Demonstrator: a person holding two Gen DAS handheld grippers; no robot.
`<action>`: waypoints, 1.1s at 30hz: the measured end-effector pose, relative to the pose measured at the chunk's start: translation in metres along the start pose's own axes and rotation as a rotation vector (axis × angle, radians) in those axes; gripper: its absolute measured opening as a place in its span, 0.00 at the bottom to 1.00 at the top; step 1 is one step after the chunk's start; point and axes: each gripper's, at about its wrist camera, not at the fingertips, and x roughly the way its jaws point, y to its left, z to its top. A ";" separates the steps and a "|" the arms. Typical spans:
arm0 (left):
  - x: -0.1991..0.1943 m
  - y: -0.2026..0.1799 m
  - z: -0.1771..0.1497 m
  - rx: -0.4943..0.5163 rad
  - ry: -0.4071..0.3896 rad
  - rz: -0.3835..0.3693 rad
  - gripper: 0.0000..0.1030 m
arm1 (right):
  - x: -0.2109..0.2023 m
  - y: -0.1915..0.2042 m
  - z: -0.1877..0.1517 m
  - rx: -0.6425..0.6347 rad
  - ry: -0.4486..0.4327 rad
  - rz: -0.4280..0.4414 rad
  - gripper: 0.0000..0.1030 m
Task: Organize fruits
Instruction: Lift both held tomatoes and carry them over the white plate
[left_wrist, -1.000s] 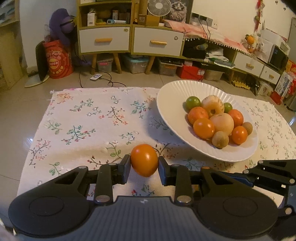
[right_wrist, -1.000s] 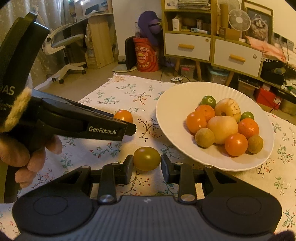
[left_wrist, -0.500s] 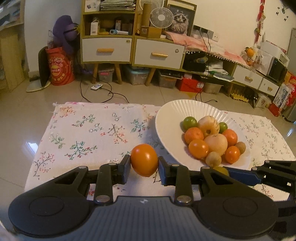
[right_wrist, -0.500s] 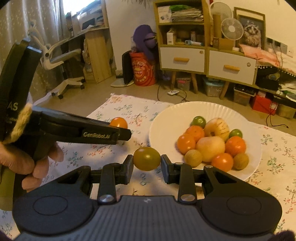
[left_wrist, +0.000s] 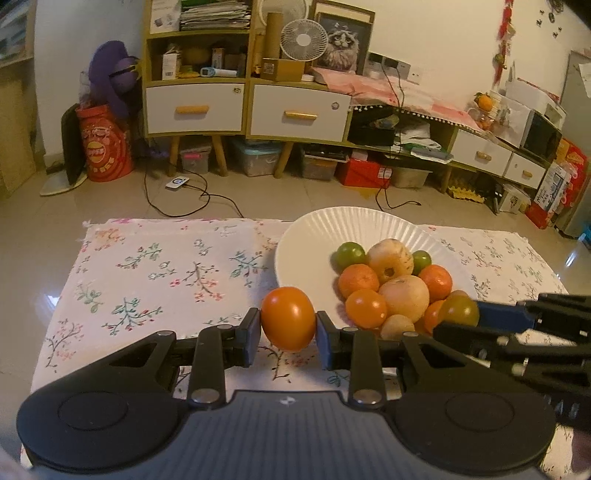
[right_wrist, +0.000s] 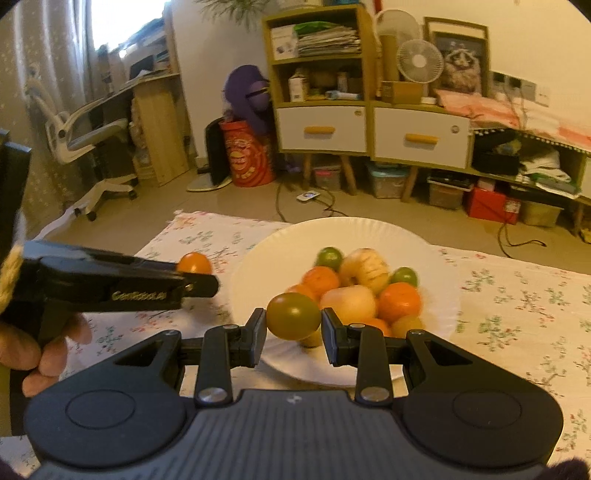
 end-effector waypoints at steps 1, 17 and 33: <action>0.001 -0.002 0.000 0.005 0.000 -0.001 0.15 | -0.001 -0.002 -0.001 0.004 -0.001 -0.008 0.28; 0.022 -0.021 0.002 0.053 0.016 -0.015 0.16 | -0.005 -0.036 -0.009 0.042 0.015 -0.113 0.28; 0.045 -0.018 0.022 0.097 0.027 -0.061 0.16 | 0.006 -0.056 -0.004 0.039 0.027 -0.146 0.28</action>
